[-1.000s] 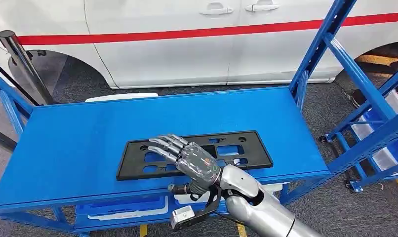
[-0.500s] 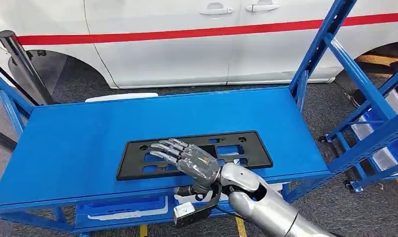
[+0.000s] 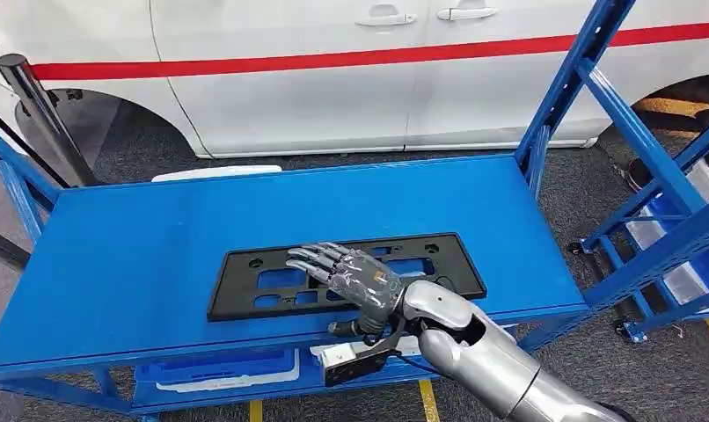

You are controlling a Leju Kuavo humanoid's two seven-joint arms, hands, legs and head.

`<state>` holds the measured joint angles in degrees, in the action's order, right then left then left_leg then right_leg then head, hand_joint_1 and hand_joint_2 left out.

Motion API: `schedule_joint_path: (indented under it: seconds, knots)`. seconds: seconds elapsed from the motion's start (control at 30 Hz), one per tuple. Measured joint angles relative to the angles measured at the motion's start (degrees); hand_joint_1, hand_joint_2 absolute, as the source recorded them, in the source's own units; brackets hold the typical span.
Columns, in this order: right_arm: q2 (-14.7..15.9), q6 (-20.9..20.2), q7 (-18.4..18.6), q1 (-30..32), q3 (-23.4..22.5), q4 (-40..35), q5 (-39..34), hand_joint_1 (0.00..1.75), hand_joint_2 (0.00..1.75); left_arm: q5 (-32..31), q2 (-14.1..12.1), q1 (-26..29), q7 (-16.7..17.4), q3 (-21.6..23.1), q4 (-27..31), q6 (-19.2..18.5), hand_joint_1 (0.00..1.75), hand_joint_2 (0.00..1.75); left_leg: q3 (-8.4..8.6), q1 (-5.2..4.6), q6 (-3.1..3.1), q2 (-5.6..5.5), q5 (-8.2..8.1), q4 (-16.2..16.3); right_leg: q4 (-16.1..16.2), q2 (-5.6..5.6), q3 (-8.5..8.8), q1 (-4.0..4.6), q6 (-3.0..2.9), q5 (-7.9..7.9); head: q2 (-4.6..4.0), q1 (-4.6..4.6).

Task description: Take the parts from the cabinet and place them on the table.

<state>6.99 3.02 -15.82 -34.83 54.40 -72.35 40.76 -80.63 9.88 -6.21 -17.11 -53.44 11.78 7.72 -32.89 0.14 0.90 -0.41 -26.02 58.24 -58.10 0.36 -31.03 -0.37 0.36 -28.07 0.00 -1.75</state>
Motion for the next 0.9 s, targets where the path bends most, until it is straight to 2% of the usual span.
schedule_joint_path:
  seconds: [0.53, 0.9]
  knots:
    - [0.20, -0.50, 2.19, -0.50, 1.40, 3.52, 3.19, 0.00, 1.75, 0.35, -0.22, 0.40, -1.99, -0.24, 0.02, 0.52, 0.00, 0.00, -0.01, 0.00, 0.00, 0.00, 0.00, 0.00, 0.00, 0.00, 0.00, 0.00, 0.00, 0.00, 0.00, 0.00]
    - [0.15, -0.44, 5.51, -1.87, 2.29, 8.55, 6.43, 0.00, 1.75, 1.22, -0.35, 0.91, -2.58, -1.16, 0.02, 0.52, 0.00, 0.00, -0.02, 0.00, 0.00, -0.01, 0.00, 0.00, 0.00, -0.02, 0.00, 0.00, 0.00, 0.00, 0.00, 0.00]
